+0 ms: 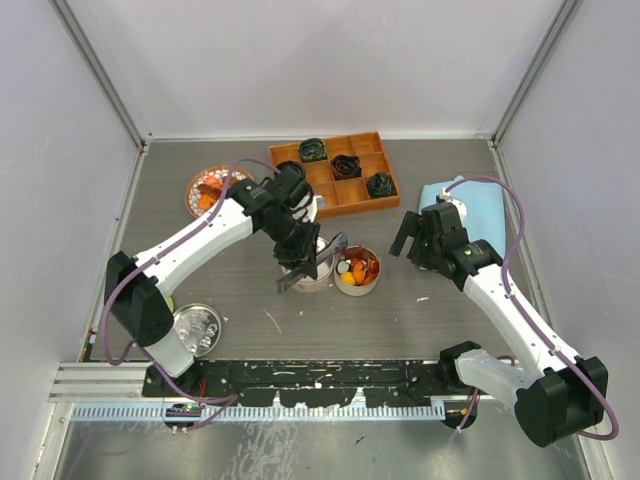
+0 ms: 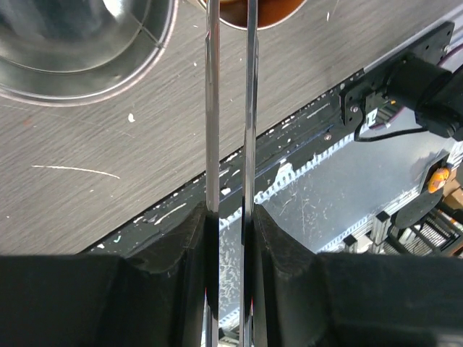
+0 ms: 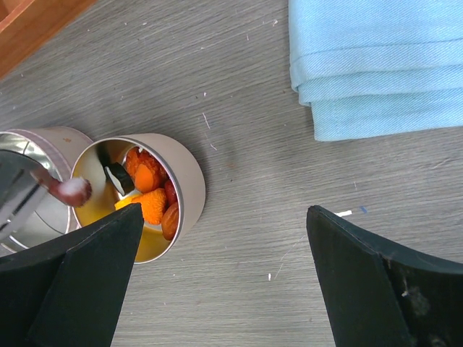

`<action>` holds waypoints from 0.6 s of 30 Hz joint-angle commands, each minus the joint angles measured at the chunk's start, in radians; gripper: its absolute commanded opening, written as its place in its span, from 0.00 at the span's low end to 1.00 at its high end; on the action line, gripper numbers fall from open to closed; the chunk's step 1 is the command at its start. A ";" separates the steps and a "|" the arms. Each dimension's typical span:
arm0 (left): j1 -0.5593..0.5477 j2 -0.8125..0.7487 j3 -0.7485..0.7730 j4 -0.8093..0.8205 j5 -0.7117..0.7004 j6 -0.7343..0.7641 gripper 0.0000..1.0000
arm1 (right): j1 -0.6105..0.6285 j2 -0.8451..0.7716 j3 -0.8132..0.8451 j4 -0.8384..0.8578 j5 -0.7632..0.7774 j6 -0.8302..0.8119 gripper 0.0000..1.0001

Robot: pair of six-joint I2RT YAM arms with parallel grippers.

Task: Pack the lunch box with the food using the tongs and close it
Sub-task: Place the fake food in the packing box.

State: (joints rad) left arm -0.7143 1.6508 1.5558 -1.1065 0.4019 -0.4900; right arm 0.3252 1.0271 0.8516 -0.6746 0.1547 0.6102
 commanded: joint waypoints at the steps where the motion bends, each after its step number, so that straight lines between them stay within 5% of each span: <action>1: -0.056 0.024 0.042 0.025 0.031 -0.017 0.24 | -0.005 -0.030 0.001 0.027 0.010 0.017 1.00; 18: -0.142 0.101 0.131 -0.163 -0.048 0.073 0.29 | -0.004 -0.037 -0.005 0.024 0.014 0.016 1.00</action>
State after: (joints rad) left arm -0.8474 1.7580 1.6371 -1.2007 0.3767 -0.4538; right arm 0.3252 1.0183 0.8406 -0.6754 0.1551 0.6132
